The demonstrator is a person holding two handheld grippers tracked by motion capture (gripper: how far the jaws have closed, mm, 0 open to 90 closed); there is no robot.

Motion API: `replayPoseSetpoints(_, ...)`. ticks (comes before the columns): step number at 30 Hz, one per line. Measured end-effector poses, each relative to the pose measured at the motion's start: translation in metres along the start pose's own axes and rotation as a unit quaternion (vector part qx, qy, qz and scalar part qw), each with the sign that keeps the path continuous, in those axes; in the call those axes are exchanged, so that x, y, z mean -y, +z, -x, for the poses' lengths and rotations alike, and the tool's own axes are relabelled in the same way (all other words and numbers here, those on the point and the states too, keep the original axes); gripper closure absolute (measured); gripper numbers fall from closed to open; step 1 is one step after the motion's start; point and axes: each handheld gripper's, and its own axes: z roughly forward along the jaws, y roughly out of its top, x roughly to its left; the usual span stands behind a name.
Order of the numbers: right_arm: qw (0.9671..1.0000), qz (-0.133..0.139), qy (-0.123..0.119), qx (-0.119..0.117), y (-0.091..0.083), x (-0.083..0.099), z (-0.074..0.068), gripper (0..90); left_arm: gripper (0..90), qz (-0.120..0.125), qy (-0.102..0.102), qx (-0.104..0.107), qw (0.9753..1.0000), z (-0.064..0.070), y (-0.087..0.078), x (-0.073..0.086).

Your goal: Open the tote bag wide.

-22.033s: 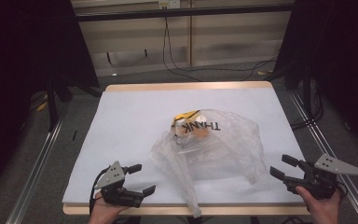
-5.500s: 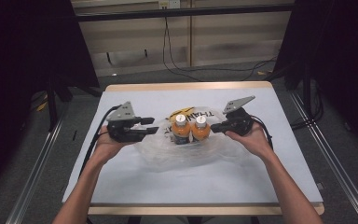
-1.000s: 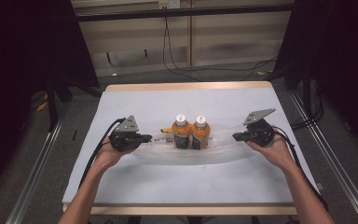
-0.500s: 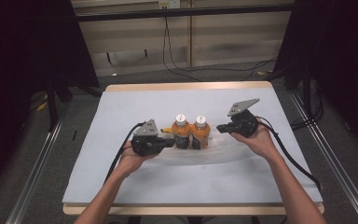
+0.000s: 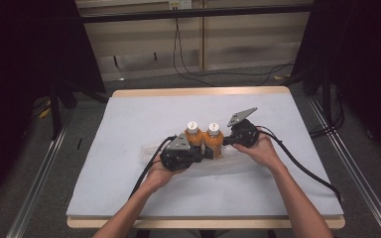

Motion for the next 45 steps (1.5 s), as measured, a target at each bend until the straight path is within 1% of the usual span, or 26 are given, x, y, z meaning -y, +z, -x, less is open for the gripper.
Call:
replayPoseSetpoints(2, 1.0, -0.001, -0.006, -0.005, 0.003, 0.001, 0.001, 90.0, 90.0, 0.001, -0.004, -0.002, 1.0, 0.0, 0.004, 0.003)
replayPoseSetpoints(3, 1.0, -0.001, -0.005, -0.006, 0.005, 0.001, 0.001, 90.0, 90.0, -0.006, -0.003, -0.003, 1.0, 0.001, 0.005, 0.004)
replayPoseSetpoints(5, 0.9999, 0.003, 0.004, -0.014, 0.01, 0.002, 0.002, 90.0, 90.0, -0.012, 0.001, -0.006, 0.9999, 0.0, 0.008, 0.006)
replayPoseSetpoints(6, 0.9999, 0.002, 0.005, -0.014, 0.013, 0.003, 0.004, 90.0, 90.0, -0.016, -0.001, -0.008, 0.9998, 0.0, 0.009, 0.008)
replayPoseSetpoints(7, 0.9999, -0.001, 0.01, -0.013, 0.016, 0.004, 0.005, 90.0, 90.0, -0.012, -0.005, -0.006, 0.9999, 0.001, 0.01, 0.008)
replayPoseSetpoints(8, 0.9998, -0.004, 0.012, -0.014, 0.018, 0.005, 0.006, 90.0, 90.0, -0.02, 0.0, -0.012, 0.9997, 0.002, 0.01, 0.008)
replayPoseSetpoints(10, 0.9998, -0.006, 0.014, -0.016, 0.025, 0.007, 0.009, 90.0, 90.0, -0.023, 0.002, -0.018, 0.9996, 0.004, 0.011, 0.01)
replayPoseSetpoints(13, 0.9997, -0.007, 0.016, -0.018, 0.029, 0.007, 0.009, 90.0, 90.0, -0.027, 0.001, -0.015, 0.9995, 0.005, 0.014, 0.012)
replayPoseSetpoints(15, 0.9997, -0.009, 0.016, -0.016, 0.033, 0.008, 0.011, 90.0, 90.0, -0.043, 0.01, -0.019, 0.9988, 0.007, 0.018, 0.014)
replayPoseSetpoints(18, 0.9996, -0.011, 0.023, -0.012, 0.037, 0.008, 0.012, 90.0, 90.0, -0.05, 0.018, -0.014, 0.9985, 0.01, 0.023, 0.016)
replayPoseSetpoints(19, 0.9994, -0.017, 0.028, -0.005, 0.038, 0.009, 0.012, 90.0, 90.0, -0.055, 0.021, -0.014, 0.9982, 0.011, 0.023, 0.017)
replayPoseSetpoints(20, 0.9995, -0.015, 0.026, -0.008, 0.041, 0.009, 0.013, 90.0, 90.0, -0.06, 0.024, -0.012, 0.9978, 0.012, 0.024, 0.017)
replayPoseSetpoints(22, 0.9992, -0.018, 0.034, -0.011, 0.044, 0.009, 0.014, 90.0, 90.0, -0.065, 0.025, -0.012, 0.9975, 0.015, 0.025, 0.018)
replayPoseSetpoints(25, 0.9991, -0.013, 0.04, -0.005, 0.046, 0.007, 0.017, 90.0, 90.0, -0.061, 0.02, -0.005, 0.9979, 0.013, 0.025, 0.019)
replayPoseSetpoints(26, 0.9991, -0.012, 0.041, -0.004, 0.048, 0.006, 0.02, 90.0, 90.0, -0.071, 0.027, -0.007, 0.9971, 0.013, 0.024, 0.018)
replayPoseSetpoints(27, 0.9991, -0.012, 0.041, -0.004, 0.048, 0.006, 0.02, 90.0, 90.0, -0.071, 0.027, -0.007, 0.9971, 0.013, 0.024, 0.018)
replayPoseSetpoints(28, 0.9991, -0.009, 0.042, -0.002, 0.049, 0.006, 0.021, 90.0, 90.0, -0.062, 0.026, -0.003, 0.9977, 0.014, 0.025, 0.019)
replayPoseSetpoints(31, 0.9989, -0.002, 0.047, 0.003, 0.051, 0.005, 0.026, 90.0, 90.0, -0.07, 0.035, 0.0, 0.9969, 0.017, 0.024, 0.018)
replayPoseSetpoints(32, 0.9985, -0.002, 0.054, 0.007, 0.052, 0.004, 0.028, 90.0, 90.0, -0.071, 0.037, 0.001, 0.9968, 0.018, 0.024, 0.018)
replayPoseSetpoints(35, 0.9984, -0.001, 0.056, 0.007, 0.054, 0.002, 0.03, 90.0, 90.0, -0.071, 0.035, 0.004, 0.9968, 0.02, 0.023, 0.019)
replayPoseSetpoints(37, 0.9985, -0.005, 0.053, 0.012, 0.055, -0.001, 0.031, 90.0, 90.0, -0.066, 0.035, 0.006, 0.9972, 0.021, 0.024, 0.02)
replayPoseSetpoints(38, 0.9983, -0.011, 0.053, 0.02, 0.056, -0.003, 0.03, 90.0, 90.0, -0.063, 0.029, 0.009, 0.9976, 0.021, 0.023, 0.021)
replayPoseSetpoints(40, 0.9983, -0.011, 0.054, 0.021, 0.058, -0.005, 0.032, 90.0, 90.0, -0.055, 0.026, 0.016, 0.998, 0.023, 0.023, 0.023)
replayPoseSetpoints(42, 0.9978, -0.009, 0.061, 0.024, 0.059, -0.006, 0.033, 90.0, 90.0, -0.061, 0.035, 0.014, 0.9974, 0.027, 0.022, 0.023)
replayPoseSetpoints(44, 0.9979, -0.004, 0.058, 0.028, 0.062, -0.007, 0.035, 90.0, 90.0, -0.058, 0.036, 0.014, 0.9976, 0.031, 0.021, 0.024)
replayPoseSetpoints(45, 0.9974, -0.005, 0.065, 0.031, 0.062, -0.008, 0.034, 90.0, 90.0, -0.056, 0.038, 0.018, 0.9976, 0.032, 0.022, 0.024)
